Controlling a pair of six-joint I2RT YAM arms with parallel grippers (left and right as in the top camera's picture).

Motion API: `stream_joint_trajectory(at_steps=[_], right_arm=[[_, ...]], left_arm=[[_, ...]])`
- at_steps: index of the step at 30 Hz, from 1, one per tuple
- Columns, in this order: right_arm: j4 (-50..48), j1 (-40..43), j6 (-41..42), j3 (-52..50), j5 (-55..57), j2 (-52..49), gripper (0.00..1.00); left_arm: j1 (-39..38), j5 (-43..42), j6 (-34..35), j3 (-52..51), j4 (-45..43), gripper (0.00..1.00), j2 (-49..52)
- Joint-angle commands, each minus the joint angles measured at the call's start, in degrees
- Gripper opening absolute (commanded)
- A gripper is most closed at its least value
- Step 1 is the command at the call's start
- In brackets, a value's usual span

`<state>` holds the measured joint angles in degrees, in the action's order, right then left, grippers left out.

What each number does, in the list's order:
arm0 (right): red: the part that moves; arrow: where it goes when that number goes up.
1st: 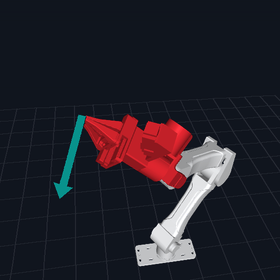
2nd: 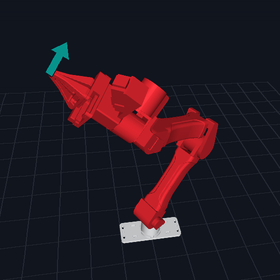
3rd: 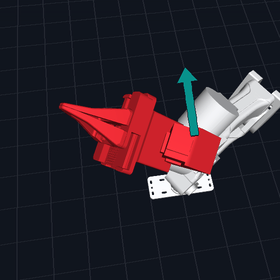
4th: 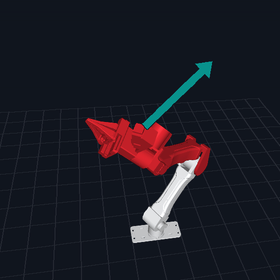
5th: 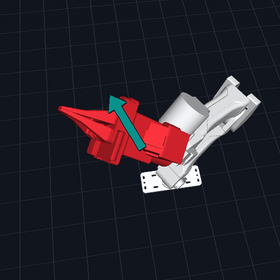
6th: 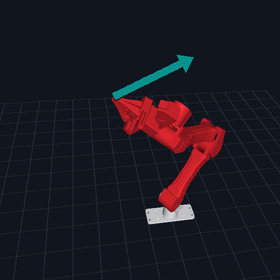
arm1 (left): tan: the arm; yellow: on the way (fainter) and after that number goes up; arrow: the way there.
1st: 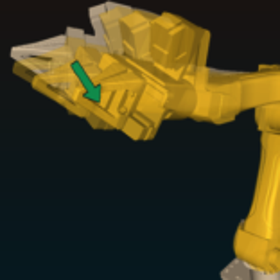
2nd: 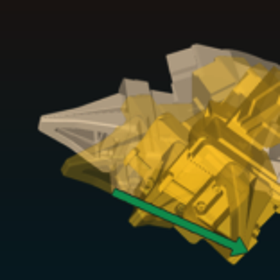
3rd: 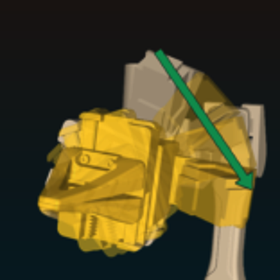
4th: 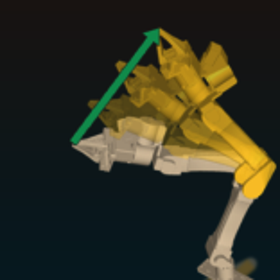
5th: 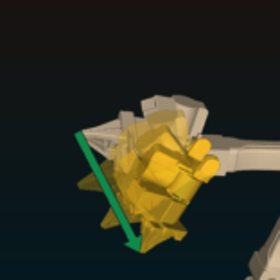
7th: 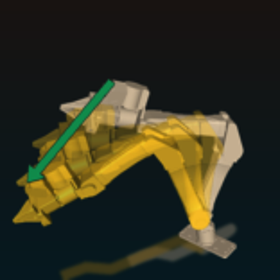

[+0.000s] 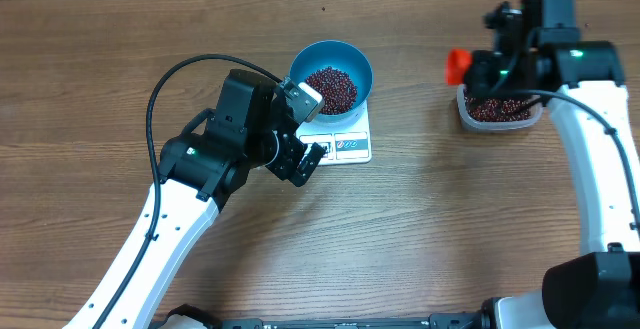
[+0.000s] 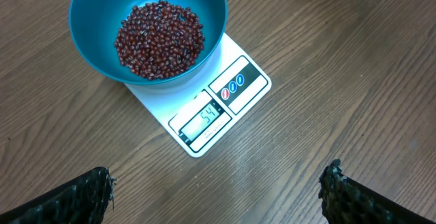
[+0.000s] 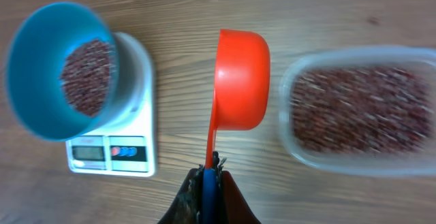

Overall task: Scoop item into bowl and weigh 150g on scale
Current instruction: 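Return the empty scoop to the bean tub, then dip the scoop into the beans and fill it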

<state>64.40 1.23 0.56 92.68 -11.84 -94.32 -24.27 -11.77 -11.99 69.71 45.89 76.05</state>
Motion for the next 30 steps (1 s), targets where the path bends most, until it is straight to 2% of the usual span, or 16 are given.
stream_joint_trajectory(at_steps=[1, 12, 19, 30], right_arm=[[0.8, 5.1, -1.8, 1.6, -0.3, 1.8, 0.04], [4.9, 11.7, -8.0, 1.4, 3.9, -3.9, 0.04], [4.0, 11.7, -8.0, 1.4, 5.4, -9.7, 0.04], [1.0, 11.7, -6.7, 1.4, 9.1, -12.2, 0.04]], left_arm=[[-0.1, -0.1, 0.8, 1.3, 0.0, 1.0, -0.7], [-0.1, -0.1, 0.8, 1.3, 0.0, 1.0, -0.7], [-0.1, -0.1, 0.8, 1.3, 0.0, 0.99, -0.7], [-0.1, -0.1, 0.8, 1.3, 0.0, 1.0, -0.7]])
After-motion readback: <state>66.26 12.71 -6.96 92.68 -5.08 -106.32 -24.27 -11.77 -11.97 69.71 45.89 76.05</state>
